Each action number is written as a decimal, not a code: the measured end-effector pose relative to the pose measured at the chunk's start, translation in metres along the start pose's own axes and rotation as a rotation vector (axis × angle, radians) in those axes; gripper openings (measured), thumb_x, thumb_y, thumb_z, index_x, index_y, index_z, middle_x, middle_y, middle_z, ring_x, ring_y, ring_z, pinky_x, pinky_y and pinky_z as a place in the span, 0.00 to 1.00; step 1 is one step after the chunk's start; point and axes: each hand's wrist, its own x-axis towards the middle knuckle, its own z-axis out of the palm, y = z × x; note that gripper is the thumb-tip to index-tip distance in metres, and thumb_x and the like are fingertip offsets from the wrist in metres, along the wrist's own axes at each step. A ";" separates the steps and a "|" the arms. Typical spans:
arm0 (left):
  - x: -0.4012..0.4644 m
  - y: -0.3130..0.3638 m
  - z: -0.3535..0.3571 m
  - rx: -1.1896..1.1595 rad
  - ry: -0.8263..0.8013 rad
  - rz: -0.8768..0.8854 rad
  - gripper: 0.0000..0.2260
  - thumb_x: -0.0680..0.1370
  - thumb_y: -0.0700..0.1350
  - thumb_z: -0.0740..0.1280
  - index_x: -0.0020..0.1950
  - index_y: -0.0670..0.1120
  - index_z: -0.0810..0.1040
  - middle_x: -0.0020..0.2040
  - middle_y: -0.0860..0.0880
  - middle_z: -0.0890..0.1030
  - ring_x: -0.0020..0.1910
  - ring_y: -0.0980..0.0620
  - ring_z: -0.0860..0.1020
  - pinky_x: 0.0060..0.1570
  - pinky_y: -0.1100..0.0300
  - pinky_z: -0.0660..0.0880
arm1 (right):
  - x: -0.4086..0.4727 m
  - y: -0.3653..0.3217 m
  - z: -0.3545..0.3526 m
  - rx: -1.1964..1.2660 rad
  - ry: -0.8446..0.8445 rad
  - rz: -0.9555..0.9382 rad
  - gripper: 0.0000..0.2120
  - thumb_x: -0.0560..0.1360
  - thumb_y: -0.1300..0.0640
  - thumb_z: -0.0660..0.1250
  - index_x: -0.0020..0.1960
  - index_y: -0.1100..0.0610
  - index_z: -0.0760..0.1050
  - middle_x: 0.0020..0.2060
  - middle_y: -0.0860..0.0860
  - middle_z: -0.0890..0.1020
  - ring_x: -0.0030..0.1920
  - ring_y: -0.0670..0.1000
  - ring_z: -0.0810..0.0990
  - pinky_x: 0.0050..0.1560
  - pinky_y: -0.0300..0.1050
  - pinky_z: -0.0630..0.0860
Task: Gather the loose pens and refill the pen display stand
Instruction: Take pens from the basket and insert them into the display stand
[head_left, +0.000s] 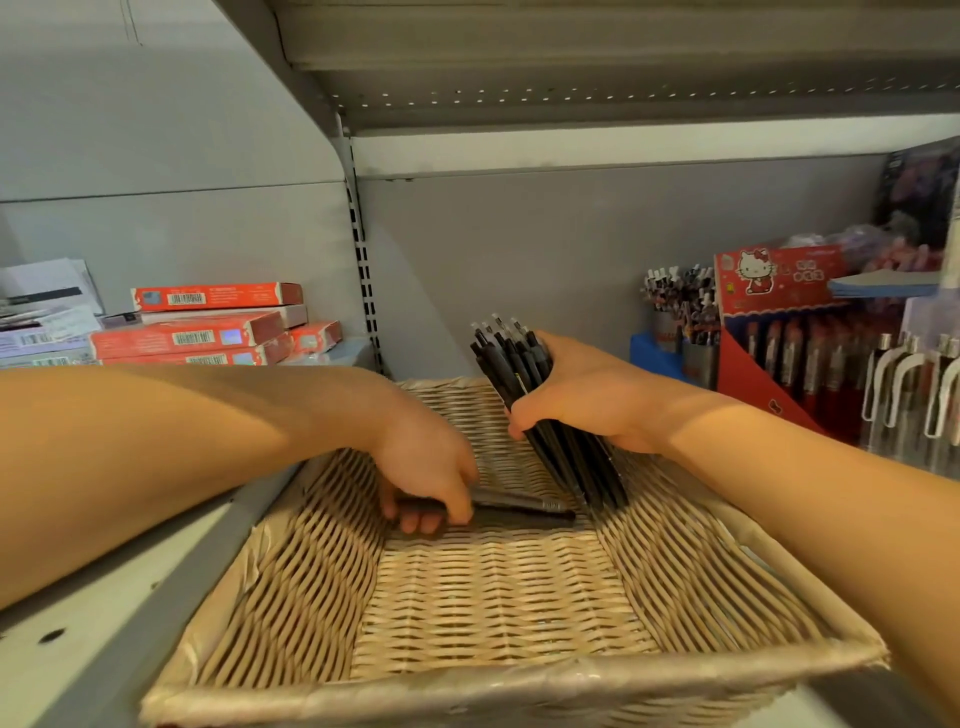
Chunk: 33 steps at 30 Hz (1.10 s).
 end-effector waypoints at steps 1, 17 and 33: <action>-0.002 -0.002 -0.003 -0.093 0.058 0.023 0.06 0.83 0.47 0.63 0.49 0.47 0.77 0.38 0.50 0.79 0.35 0.54 0.78 0.39 0.58 0.78 | 0.000 0.000 0.000 -0.001 -0.005 -0.003 0.19 0.67 0.65 0.76 0.55 0.55 0.76 0.45 0.55 0.81 0.46 0.52 0.82 0.46 0.49 0.81; -0.016 -0.008 -0.017 -1.048 0.240 0.240 0.14 0.71 0.42 0.68 0.54 0.36 0.81 0.41 0.40 0.83 0.32 0.51 0.80 0.35 0.59 0.81 | -0.005 -0.003 0.003 -0.117 0.016 -0.099 0.36 0.64 0.62 0.82 0.67 0.49 0.70 0.55 0.46 0.82 0.57 0.45 0.81 0.63 0.48 0.77; -0.033 0.013 -0.029 -0.880 0.682 0.460 0.18 0.78 0.59 0.66 0.58 0.48 0.83 0.26 0.49 0.73 0.24 0.54 0.70 0.29 0.59 0.72 | -0.002 -0.014 -0.006 0.268 0.193 -0.100 0.25 0.69 0.68 0.76 0.64 0.60 0.75 0.55 0.58 0.84 0.58 0.56 0.83 0.65 0.56 0.77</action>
